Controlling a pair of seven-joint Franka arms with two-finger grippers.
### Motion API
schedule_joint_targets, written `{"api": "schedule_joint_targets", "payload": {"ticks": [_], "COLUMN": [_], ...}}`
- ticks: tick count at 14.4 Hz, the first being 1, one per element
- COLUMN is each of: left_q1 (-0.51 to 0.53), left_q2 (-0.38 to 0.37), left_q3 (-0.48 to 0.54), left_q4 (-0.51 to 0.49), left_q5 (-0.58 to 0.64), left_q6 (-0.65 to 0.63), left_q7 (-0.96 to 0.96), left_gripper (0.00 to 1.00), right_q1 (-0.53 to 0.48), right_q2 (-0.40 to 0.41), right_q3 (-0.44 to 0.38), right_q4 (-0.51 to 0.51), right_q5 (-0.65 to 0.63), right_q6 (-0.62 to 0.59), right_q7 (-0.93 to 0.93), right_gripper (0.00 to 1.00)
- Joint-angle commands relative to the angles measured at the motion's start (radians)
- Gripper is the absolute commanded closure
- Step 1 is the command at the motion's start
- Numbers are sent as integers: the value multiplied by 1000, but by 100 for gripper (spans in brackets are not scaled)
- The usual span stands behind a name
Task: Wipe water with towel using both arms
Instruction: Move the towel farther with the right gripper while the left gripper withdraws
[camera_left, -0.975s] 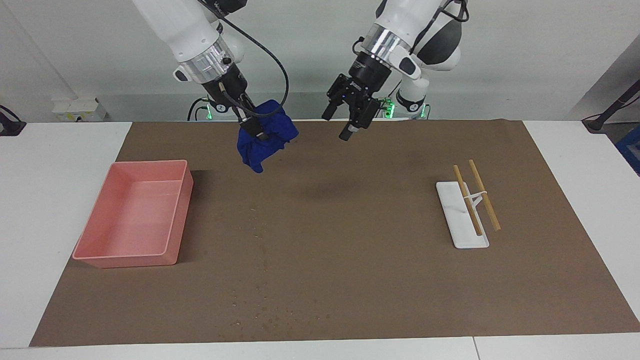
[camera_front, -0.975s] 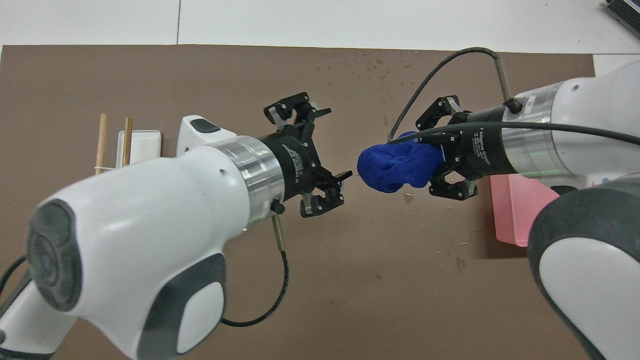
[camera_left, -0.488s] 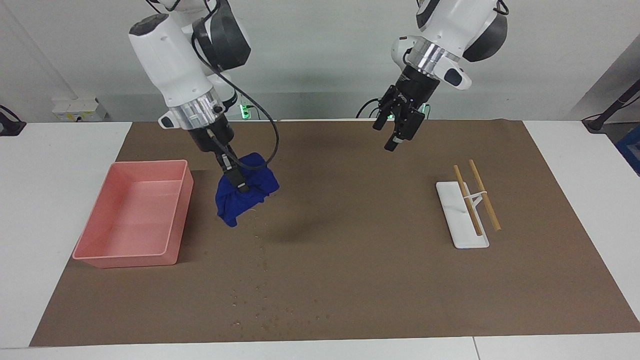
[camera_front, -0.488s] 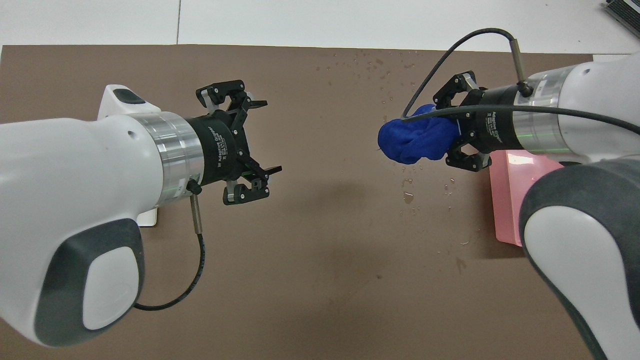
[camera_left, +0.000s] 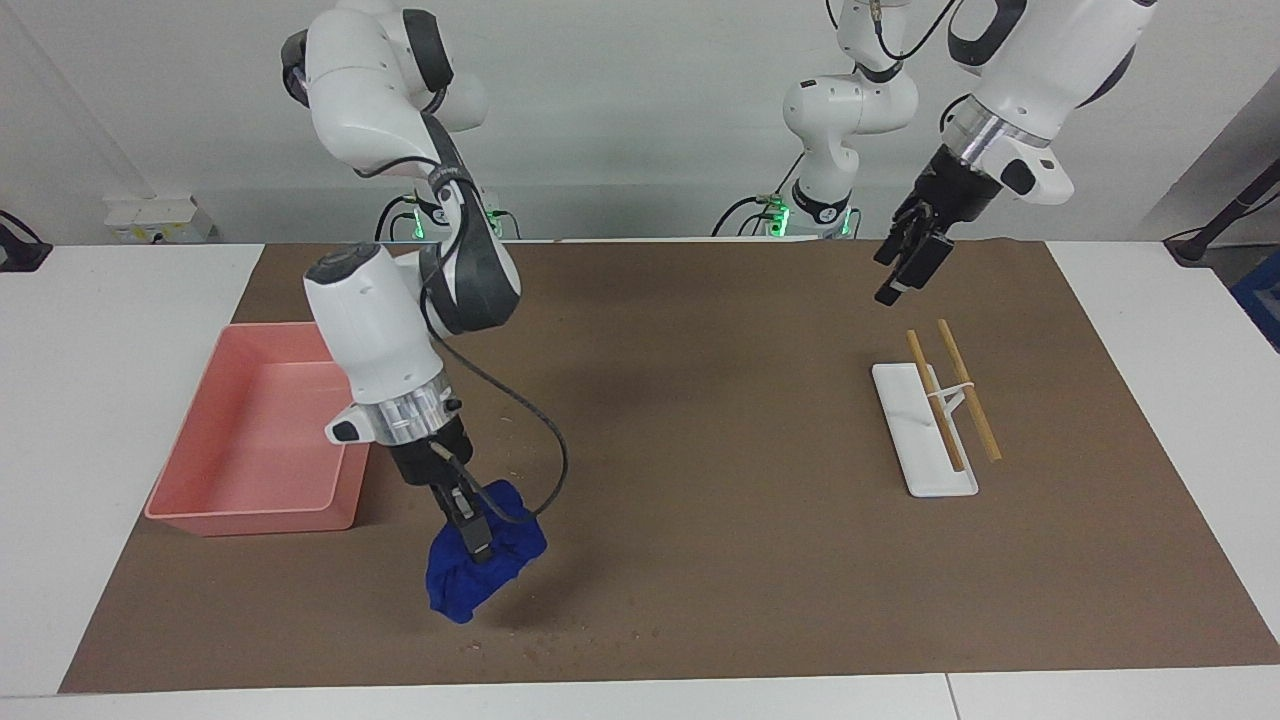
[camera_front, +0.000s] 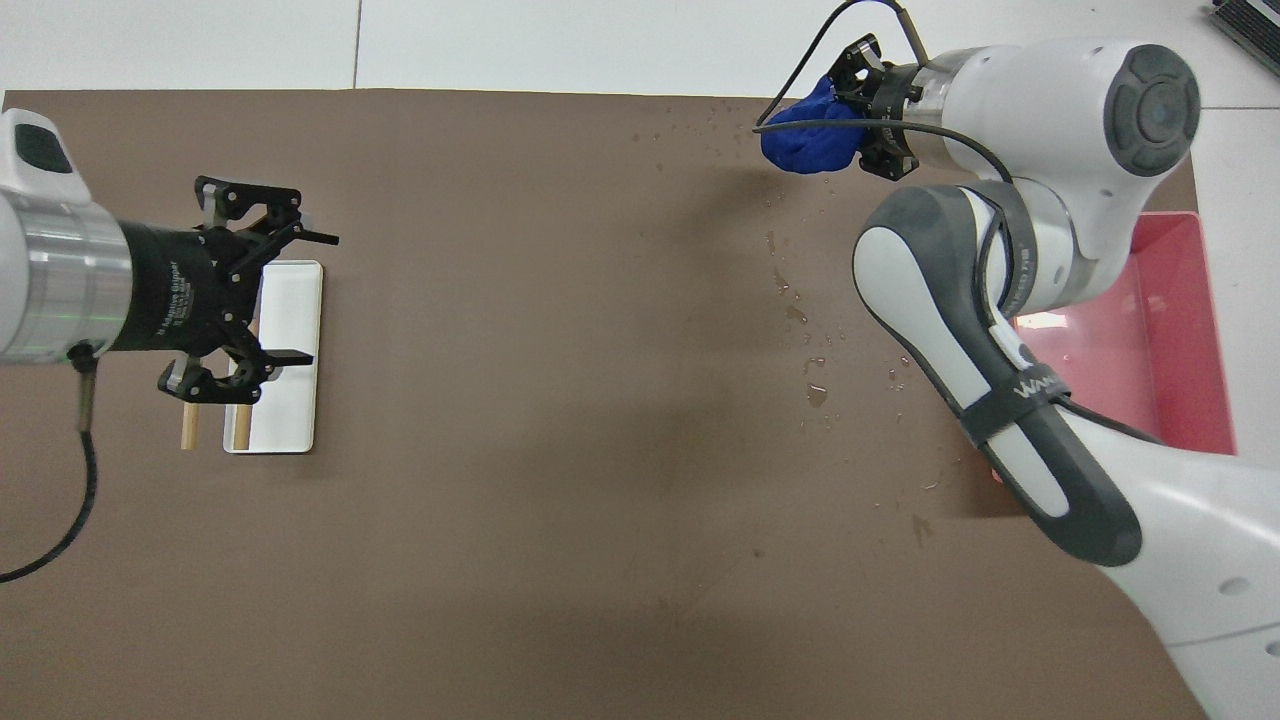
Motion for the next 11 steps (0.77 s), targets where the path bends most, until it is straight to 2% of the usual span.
{"api": "schedule_joint_targets", "payload": {"ticks": [1, 3, 6, 8, 11], "left_q1": [47, 79, 118, 93, 67], "left_q2": [-38, -38, -46, -47, -44], "left_q3": [-11, -5, -3, -15, -16], "left_q4": [-28, -26, -32, -29, -22], "left_q5": [85, 104, 211, 361, 362], "left_q6": [-66, -114, -128, -151, -140], "left_q7": [192, 377, 616, 674, 665], "left_gripper": [0, 0, 0, 0, 0], "right_q1": [0, 9, 9, 19, 23], "right_q2": [181, 202, 197, 186, 144], "right_q3": [7, 7, 7, 7, 7], "right_q4": [180, 153, 62, -8, -123], "right_q5": [-23, -28, -52, -49, -51], "right_q6": [73, 107, 169, 190, 223], "right_q7": [-95, -96, -83, -38, 2], "right_gripper": [100, 100, 100, 100, 100]}}
